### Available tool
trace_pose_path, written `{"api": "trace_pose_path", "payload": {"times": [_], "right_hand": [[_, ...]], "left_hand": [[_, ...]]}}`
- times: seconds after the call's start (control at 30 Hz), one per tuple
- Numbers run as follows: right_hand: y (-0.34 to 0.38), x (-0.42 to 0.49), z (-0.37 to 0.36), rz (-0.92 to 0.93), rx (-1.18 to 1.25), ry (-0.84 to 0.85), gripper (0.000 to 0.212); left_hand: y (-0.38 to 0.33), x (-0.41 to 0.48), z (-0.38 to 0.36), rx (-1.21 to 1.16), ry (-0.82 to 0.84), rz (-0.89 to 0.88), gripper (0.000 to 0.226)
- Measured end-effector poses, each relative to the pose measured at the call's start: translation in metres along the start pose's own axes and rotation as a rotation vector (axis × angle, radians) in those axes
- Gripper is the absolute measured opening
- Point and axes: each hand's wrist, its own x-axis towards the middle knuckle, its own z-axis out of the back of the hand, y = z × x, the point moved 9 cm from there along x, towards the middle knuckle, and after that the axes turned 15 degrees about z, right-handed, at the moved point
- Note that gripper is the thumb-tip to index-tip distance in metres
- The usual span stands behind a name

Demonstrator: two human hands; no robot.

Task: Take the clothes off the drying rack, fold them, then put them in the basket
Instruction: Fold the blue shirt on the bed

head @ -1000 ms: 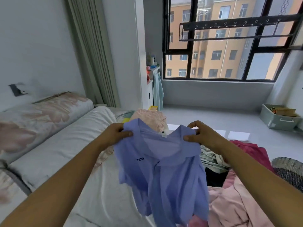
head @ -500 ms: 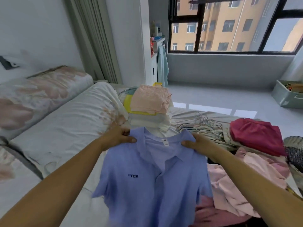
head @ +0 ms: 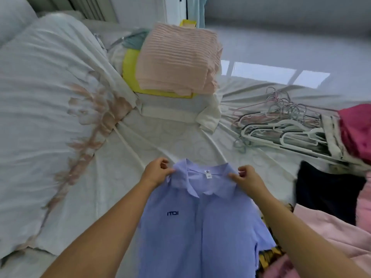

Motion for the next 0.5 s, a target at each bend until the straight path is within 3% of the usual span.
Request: {"api": "trace_pose_path", "payload": {"times": [0.07,0.13,0.27,0.37,0.43,0.5], "right_hand": [[-0.017,0.021,-0.008,0.039,-0.111,-0.058,0.041],[-0.022,0.029,-0.028,0.182,-0.193,-0.034,0.029],[-0.018,0.030,-0.088,0.518,-0.315,0.082,0.014],[-0.012,0.037,-0.118,0.667,-0.400,0.108,0.022],[-0.013,0.047,-0.132,0.689,-0.464,0.144,0.027],[-0.028,0.061,-0.144,0.594,-0.506,0.237,0.021]], "left_hand": [[0.004,0.030,-0.014,0.101,-0.037,-0.015,0.042],[0.008,0.042,-0.039,0.231,0.026,-0.094,0.038],[0.025,0.047,-0.102,0.504,0.186,-0.332,0.036],[0.016,0.047,-0.130,0.633,0.122,-0.603,0.042],[0.003,0.044,-0.148,0.735,0.072,-0.783,0.040],[-0.007,0.046,-0.157,0.804,0.066,-0.868,0.025]]}}
